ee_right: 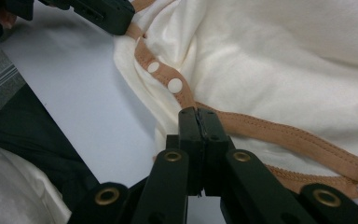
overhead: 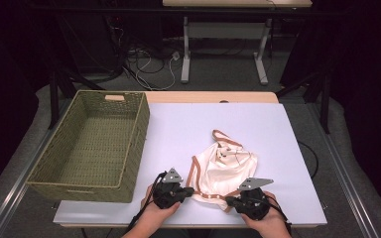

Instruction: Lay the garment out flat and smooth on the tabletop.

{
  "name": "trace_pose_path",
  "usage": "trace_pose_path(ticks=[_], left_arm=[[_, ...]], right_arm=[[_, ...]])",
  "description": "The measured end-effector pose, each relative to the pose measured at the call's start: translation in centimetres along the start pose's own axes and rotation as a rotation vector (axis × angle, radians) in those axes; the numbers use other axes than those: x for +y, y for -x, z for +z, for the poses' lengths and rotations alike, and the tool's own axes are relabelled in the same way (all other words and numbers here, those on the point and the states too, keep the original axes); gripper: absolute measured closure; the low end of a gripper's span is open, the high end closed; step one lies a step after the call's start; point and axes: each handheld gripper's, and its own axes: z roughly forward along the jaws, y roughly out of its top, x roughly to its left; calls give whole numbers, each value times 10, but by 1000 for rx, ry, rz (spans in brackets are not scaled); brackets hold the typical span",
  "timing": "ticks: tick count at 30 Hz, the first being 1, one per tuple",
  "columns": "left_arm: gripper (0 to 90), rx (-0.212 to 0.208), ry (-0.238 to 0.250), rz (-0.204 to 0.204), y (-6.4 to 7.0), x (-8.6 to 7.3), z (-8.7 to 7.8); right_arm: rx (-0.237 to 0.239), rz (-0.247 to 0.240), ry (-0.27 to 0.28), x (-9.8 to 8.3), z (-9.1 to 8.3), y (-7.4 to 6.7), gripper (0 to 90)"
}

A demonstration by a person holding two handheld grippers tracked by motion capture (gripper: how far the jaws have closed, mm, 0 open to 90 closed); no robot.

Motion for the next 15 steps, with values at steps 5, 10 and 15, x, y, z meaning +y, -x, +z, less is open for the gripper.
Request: trace_pose_path(ticks=[5, 10, 15], left_arm=[[898, 1, -8, -2, 3, 1, -4], [899, 2, 3, 9, 6, 2, -11], [899, -5, 17, -7, 7, 3, -20]], right_arm=[[3, -7, 2, 0, -1, -1, 899], [6, -11, 13, 1, -3, -1, 899], [-3, -34, 8, 5, -4, -5, 899]])
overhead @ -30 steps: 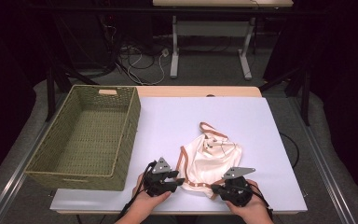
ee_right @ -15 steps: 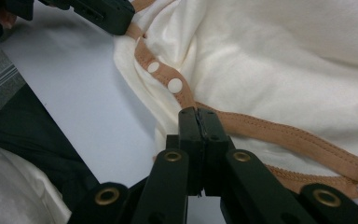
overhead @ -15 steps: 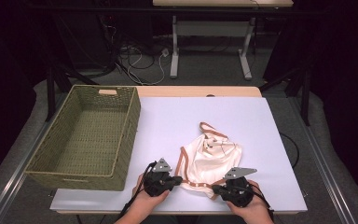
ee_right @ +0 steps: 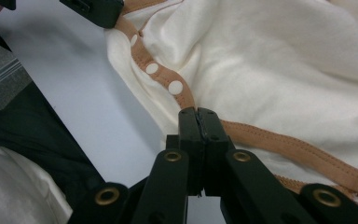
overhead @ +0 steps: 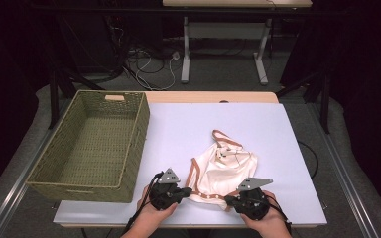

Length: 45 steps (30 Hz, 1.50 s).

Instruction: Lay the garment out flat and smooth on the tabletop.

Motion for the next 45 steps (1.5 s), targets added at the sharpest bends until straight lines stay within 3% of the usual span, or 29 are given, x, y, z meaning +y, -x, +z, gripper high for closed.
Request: trace_pose_path(ticks=[2, 6, 12, 17, 25, 32, 39, 45], left_arm=[[899, -3, 4, 4, 1, 1, -5], [900, -3, 9, 1, 7, 3, -12], [900, 11, 3, 2, 11, 7, -19], [900, 6, -9, 8, 15, 6, -23], [900, -16, -28, 6, 28, -3, -22], [900, -49, -31, -5, 40, -10, -19], [900, -84, -25, 1, 52, -15, -19], [900, -91, -18, 2, 54, -21, -15]], right_arm=[[-3, -23, 7, 2, -1, -1, 899], [-2, -22, 13, 5, -4, -4, 899], [-6, -59, -16, 12, -8, -7, 899], [-7, -57, -8, 13, -17, -7, 899], [-1, -63, -16, 3, -19, -12, 899], [-5, -15, -16, -9, -27, -11, 899], [-19, -19, -25, -21, -34, -16, 899], [-21, -9, -24, -27, -33, -16, 899]])
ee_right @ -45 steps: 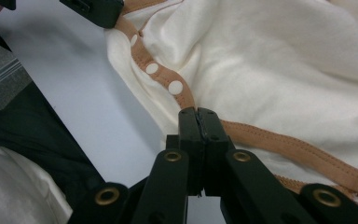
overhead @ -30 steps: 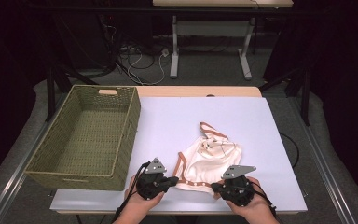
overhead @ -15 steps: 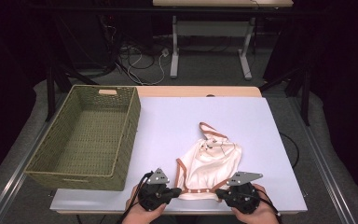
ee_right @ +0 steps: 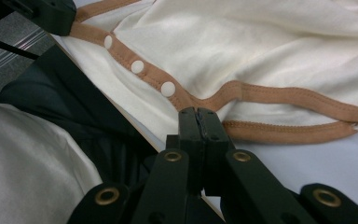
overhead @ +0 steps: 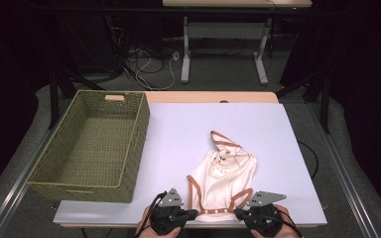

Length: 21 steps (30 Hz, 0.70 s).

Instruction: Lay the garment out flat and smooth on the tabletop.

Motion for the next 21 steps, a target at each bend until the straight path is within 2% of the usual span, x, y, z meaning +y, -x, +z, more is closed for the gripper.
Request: trace_pose_path(ticks=[5, 8, 11, 15, 18, 21], left_arm=[[900, 7, -22, 0, -7, -3, 6], [900, -8, -35, -3, -9, -5, 8], [900, -11, -46, -6, -10, -6, 7], [900, -14, -48, -12, -9, -9, 10], [900, -16, -63, -2, -9, -9, 11], [898, -11, -51, -14, -9, -10, 12]], right_arm=[[5, 0, -9, -4, 7, 1, 898], [20, 7, -9, -6, 9, 3, 897], [38, 15, -11, -7, 10, 2, 897], [40, 8, -26, -8, 11, 2, 897], [50, 14, -36, -8, 11, 1, 897], [56, 11, -35, -9, 13, 3, 885]])
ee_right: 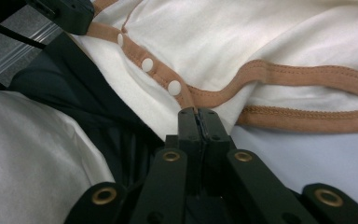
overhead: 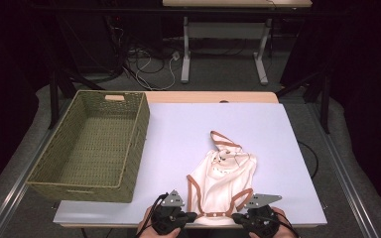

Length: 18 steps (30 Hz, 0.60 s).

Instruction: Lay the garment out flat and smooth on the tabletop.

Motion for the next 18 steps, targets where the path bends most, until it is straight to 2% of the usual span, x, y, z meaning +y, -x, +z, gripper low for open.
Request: trace_pose_path(ticks=[5, 11, 13, 18], left_arm=[[858, 2, 12, 0, -1, 1, -1], [783, 33, 35, 11, -2, 1, -3], [754, 40, 45, 2, -3, 2, -4], [694, 63, 61, -3, -5, 2, -5]], right_arm=[[21, 20, 17, 0, -1, 1, 818], [5, 39, 54, 0, -2, 4, 758], [-4, 38, 77, 0, -1, 4, 728], [-23, 49, 92, 0, -2, 6, 677]])
